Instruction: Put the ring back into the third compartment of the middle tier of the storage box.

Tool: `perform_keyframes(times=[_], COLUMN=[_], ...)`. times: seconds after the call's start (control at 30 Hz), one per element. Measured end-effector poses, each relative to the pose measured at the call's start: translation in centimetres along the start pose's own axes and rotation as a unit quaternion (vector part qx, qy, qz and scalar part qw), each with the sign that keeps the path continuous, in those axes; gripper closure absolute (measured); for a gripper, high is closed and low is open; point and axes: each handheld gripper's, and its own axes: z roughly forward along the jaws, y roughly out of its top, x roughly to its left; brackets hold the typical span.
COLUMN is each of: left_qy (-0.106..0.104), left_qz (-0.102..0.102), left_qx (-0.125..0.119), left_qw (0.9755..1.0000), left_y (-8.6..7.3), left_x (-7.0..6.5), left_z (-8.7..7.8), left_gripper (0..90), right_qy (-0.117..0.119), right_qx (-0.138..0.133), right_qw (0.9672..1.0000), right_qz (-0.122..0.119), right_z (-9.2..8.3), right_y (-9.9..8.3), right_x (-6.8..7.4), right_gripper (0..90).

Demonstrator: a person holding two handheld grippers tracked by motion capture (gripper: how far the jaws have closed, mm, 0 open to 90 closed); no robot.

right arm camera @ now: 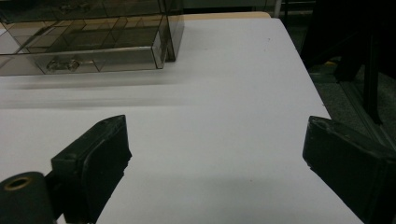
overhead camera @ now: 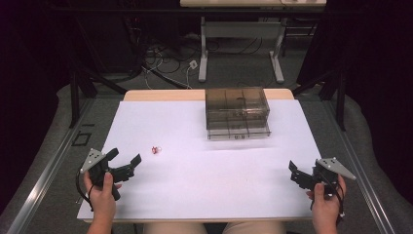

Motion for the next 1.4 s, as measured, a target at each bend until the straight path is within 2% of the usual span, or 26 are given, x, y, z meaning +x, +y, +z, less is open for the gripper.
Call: perform_keyframes(times=[0.03,0.07,0.1,0.13,0.17,0.2,0.37,0.4,0.43,0.47,0.63,0.7,0.83,0.97,1.07,1.17,1.33,1.4], left_qy=[0.000,0.005,0.006,0.006,0.006,0.005,0.016,0.017,0.017,0.029,0.037,0.035,0.033,0.029,0.024,0.026,0.033,0.034], left_qz=[0.000,0.001,-0.001,-0.002,-0.003,-0.003,-0.003,0.002,0.002,0.002,-0.005,-0.003,0.008,-0.002,-0.018,-0.020,-0.008,-0.004], left_qx=[0.000,0.001,0.002,0.003,0.002,0.003,0.002,0.005,0.005,0.000,0.002,0.004,0.007,0.014,0.014,0.018,0.036,0.040], left_qw=[1.0000,1.0000,1.0000,1.0000,1.0000,1.0000,0.9999,0.9998,0.9998,0.9996,0.9993,0.9994,0.9994,0.9995,0.9994,0.9993,0.9988,0.9986], left_y=[0.0,0.0,0.0,0.0,0.0,-0.1,0.1,0.1,0.1,0.2,0.6,0.7,0.8,0.9,1.1,1.4,1.8,2.1], left_x=[0.0,0.1,0.1,0.2,0.2,0.2,-0.3,-0.4,-0.4,-0.7,-1.3,-1.6,-1.9,-1.9,-1.9,-1.9,-1.9,-2.0], left_z=[0.0,0.2,0.2,0.2,0.3,0.3,0.6,0.6,0.6,0.9,1.5,1.7,2.1,2.5,2.9,3.3,4.0,4.3], left_gripper=[0.2,0.2,0.2,0.2,0.2,0.2,0.2,0.2,0.2,0.2,0.2,0.2,0.2,0.3,0.3,0.3,2.2,2.2], right_qy=[0.000,0.001,0.001,0.004,-0.002,0.001,0.005,0.005,0.005,0.012,0.019,0.019,0.015,0.015,0.015,0.022,0.022,0.024], right_qx=[0.000,0.016,0.003,0.016,-0.009,0.003,0.009,-0.011,-0.011,0.004,0.009,0.015,0.003,0.002,-0.001,0.007,0.005,0.015], right_qw=[1.0000,0.9999,1.0000,0.9998,0.9999,1.0000,0.9999,0.9999,0.9999,0.9999,0.9997,0.9997,0.9998,0.9998,0.9998,0.9997,0.9997,0.9995], right_qz=[0.000,0.001,0.005,0.005,0.010,0.007,0.001,0.003,0.003,0.000,-0.009,-0.009,-0.010,-0.009,-0.012,-0.009,-0.012,-0.017], right_z=[0.0,0.0,0.3,0.1,0.5,0.4,0.4,0.7,0.7,0.5,0.4,0.3,0.3,0.3,0.4,0.4,0.7,0.6], right_y=[0.0,-0.1,-0.3,-0.2,-0.5,-0.5,-0.5,-0.6,-0.6,-0.6,-0.8,-0.7,-0.9,-0.9,-0.9,-0.9,-1.0,-1.0], right_x=[0.0,-0.4,-0.4,-0.4,-0.4,-0.5,-0.4,-0.2,-0.2,-0.2,0.1,0.1,0.1,0.3,0.4,0.5,0.6,0.6], right_gripper=[7.2,7.1,7.1,7.2,7.2,7.2,7.2,7.2,7.2,7.2,7.2,7.2,7.2,7.2,7.2,7.2,7.2,7.2])
